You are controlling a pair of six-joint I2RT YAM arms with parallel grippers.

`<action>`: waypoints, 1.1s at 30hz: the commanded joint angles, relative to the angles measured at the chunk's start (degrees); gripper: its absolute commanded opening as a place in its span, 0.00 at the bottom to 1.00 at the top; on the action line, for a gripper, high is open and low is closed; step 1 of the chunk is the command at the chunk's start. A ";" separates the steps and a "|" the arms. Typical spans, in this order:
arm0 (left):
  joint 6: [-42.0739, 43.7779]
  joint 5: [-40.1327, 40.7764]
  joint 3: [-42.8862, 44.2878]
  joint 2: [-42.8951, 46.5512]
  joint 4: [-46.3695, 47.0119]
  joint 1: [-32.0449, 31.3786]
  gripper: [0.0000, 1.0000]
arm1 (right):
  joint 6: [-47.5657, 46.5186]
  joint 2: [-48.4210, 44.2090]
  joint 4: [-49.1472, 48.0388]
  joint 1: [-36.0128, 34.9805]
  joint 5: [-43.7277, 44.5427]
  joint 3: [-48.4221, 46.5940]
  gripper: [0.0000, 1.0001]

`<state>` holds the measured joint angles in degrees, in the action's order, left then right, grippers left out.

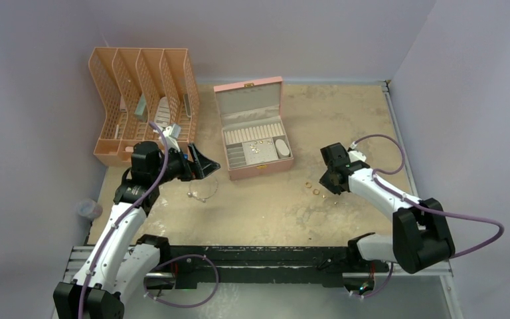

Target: Organize the mixed jewelry

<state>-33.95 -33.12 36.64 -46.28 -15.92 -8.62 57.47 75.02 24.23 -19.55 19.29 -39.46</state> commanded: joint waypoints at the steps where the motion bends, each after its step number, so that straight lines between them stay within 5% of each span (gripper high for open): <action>1: -0.32 0.68 1.16 0.14 1.84 0.36 0.88 | 2.46 -0.56 4.46 -0.65 4.17 -1.04 0.24; 13: -1.11 -0.41 0.53 -0.28 2.58 0.36 0.88 | -0.37 1.35 4.31 -1.76 0.67 -1.56 0.32; 33: -1.80 0.60 0.16 -0.78 1.82 0.38 0.88 | -1.52 0.81 6.29 -2.92 -1.93 -2.29 0.24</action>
<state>-34.96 -32.73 36.64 -47.16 -15.90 -8.62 56.53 76.44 28.56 -22.09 18.02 -39.53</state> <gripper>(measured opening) 0.884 0.244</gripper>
